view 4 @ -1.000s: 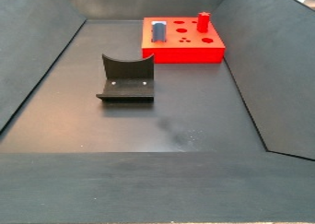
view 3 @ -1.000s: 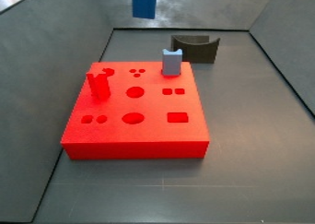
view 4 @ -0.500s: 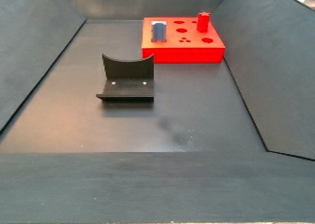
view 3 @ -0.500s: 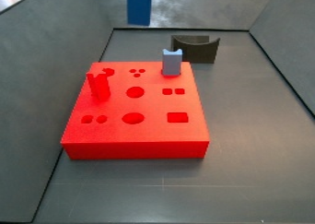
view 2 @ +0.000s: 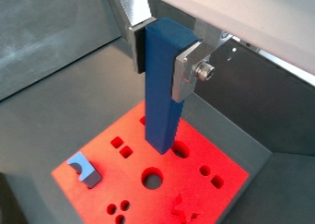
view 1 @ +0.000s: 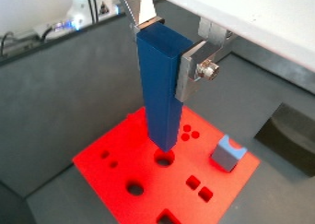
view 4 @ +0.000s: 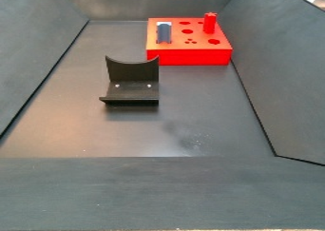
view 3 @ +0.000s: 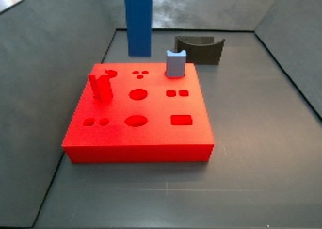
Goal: Pick up the rectangle object. Move up. Place the rectangle object on the fixture. Regrasp the rectangle object. Move to above the board. Insert the rectangle object.
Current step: Insert the rectangle object.
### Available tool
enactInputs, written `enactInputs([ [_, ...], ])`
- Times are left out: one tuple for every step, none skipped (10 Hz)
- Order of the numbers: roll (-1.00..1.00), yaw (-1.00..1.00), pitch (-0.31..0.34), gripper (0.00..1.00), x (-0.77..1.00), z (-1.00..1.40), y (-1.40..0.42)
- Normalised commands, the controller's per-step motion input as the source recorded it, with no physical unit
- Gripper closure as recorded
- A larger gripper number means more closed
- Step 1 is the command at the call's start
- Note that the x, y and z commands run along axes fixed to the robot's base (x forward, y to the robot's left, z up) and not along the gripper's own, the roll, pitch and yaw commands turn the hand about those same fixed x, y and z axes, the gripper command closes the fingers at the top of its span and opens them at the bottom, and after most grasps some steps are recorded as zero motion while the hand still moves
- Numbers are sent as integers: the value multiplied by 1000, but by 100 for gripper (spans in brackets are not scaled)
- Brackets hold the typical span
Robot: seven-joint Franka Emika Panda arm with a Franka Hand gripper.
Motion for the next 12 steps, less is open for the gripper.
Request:
enactInputs([
  [-90, -40, -83, 100, 377, -306, -154],
  [-121, -186, -57, 100, 780, -240, -131],
  [-81, -217, 0, 100, 900, -197, -103],
  [0, -149, 27, 100, 900, -131, -69],
  [0, -97, 121, 100, 889, -100, -49],
  [27, -60, 170, 100, 880, -100, -40],
  [73, 0, 190, 100, 951, -97, -137],
  [103, 0, 177, 100, 963, -123, -214],
  [111, 0, 163, 100, 951, -180, -217],
  [117, 0, 161, 100, 937, -226, -226],
  [134, 0, 151, 100, 866, -309, -249],
  [186, 6, 117, 100, 640, -366, -211],
])
